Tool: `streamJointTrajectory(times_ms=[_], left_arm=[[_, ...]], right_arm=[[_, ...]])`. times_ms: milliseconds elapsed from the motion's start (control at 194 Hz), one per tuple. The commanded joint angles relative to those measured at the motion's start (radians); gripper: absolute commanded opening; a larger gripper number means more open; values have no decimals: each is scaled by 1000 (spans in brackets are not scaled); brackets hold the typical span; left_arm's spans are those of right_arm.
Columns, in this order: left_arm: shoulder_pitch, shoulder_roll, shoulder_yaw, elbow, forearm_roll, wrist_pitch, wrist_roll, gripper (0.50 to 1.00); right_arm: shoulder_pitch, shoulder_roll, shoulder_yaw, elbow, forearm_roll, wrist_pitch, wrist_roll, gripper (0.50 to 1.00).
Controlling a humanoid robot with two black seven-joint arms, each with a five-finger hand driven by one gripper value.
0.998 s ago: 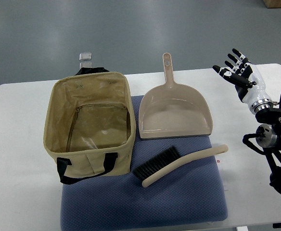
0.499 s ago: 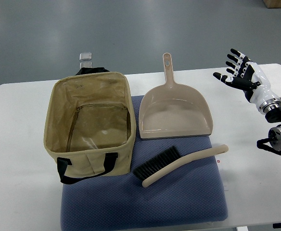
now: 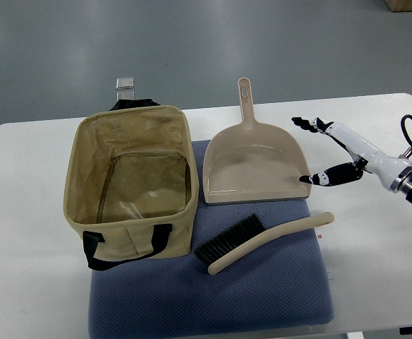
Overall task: Put pink broom in yellow bag with right hand
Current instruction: 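Lower the right hand toward the cream handle of the brush, then close the right hand fingers around the brush handle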
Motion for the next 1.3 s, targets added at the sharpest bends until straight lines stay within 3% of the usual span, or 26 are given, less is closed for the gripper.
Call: streamJointTrajectory(times_ms=[0, 432, 597, 674, 767, 1297], left_arm=[[0, 0, 0, 0, 0, -1, 0, 1000], [0, 0, 0, 0, 0, -1, 0, 1000], [0, 0, 0, 0, 0, -1, 0, 1000], [0, 0, 0, 0, 0, -1, 0, 1000], [0, 0, 0, 0, 0, -1, 0, 1000], [0, 0, 0, 0, 0, -1, 0, 1000]], right_arm=[[-5, -42, -59, 58, -86, 0, 0, 921], [10, -101, -238, 87, -352, 1, -10, 915], [59, -92, -295, 83, -379, 0, -40, 866], [71, -85, -313, 81, -385, 0, -68, 805], [71, -82, -316, 78, -398, 0, -95, 770], [75, -82, -326, 64, -422, 4, -141, 735]])
